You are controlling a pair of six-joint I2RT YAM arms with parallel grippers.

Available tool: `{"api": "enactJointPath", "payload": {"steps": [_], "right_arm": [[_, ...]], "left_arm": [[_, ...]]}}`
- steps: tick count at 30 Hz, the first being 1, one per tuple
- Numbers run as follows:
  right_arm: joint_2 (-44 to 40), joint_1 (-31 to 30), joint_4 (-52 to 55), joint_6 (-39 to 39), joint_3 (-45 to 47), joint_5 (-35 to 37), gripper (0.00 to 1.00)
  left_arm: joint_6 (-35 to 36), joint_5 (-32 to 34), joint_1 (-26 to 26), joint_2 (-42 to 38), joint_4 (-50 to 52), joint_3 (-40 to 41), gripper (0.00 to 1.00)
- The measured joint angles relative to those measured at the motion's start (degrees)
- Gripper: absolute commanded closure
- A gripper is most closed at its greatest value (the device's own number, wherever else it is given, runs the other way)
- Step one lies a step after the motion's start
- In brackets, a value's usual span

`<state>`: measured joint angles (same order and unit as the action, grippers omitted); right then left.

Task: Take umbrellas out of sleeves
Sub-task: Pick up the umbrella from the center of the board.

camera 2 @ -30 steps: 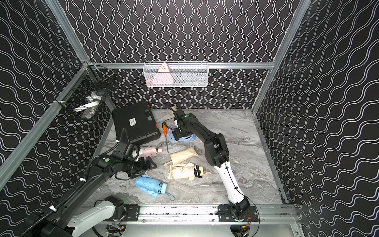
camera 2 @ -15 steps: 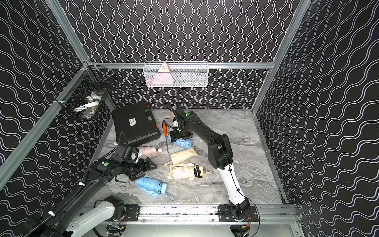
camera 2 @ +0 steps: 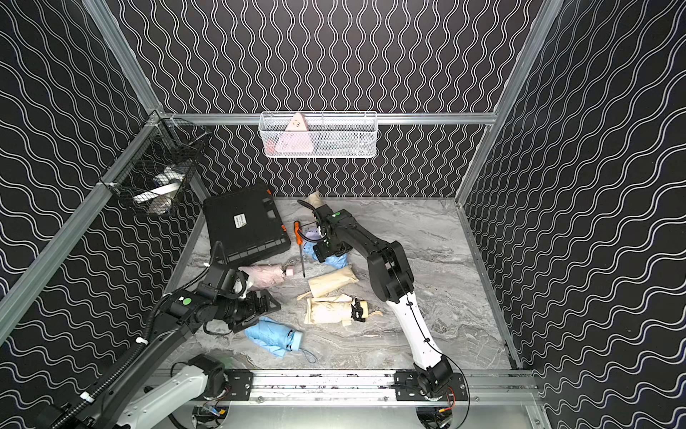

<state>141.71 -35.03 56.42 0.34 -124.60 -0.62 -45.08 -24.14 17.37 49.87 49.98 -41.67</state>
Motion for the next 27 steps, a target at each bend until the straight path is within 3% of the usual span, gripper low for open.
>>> {"api": "enactJointPath", "payload": {"steps": [7,14,27], "right_arm": [[0.1,0.0,-2.4,0.1,0.7,-0.5,0.22],[-2.6,0.1,-7.4,0.5,5.5,-3.4,0.54],[-10.1,0.5,-11.5,4.3,13.0,-10.5,0.60]], "left_arm": [[0.0,0.2,0.0,-0.5,1.1,0.0,0.04],[0.0,0.5,0.0,-2.2,1.8,0.0,0.04],[0.0,2.0,0.0,-5.3,3.5,-0.1,0.04]]}}
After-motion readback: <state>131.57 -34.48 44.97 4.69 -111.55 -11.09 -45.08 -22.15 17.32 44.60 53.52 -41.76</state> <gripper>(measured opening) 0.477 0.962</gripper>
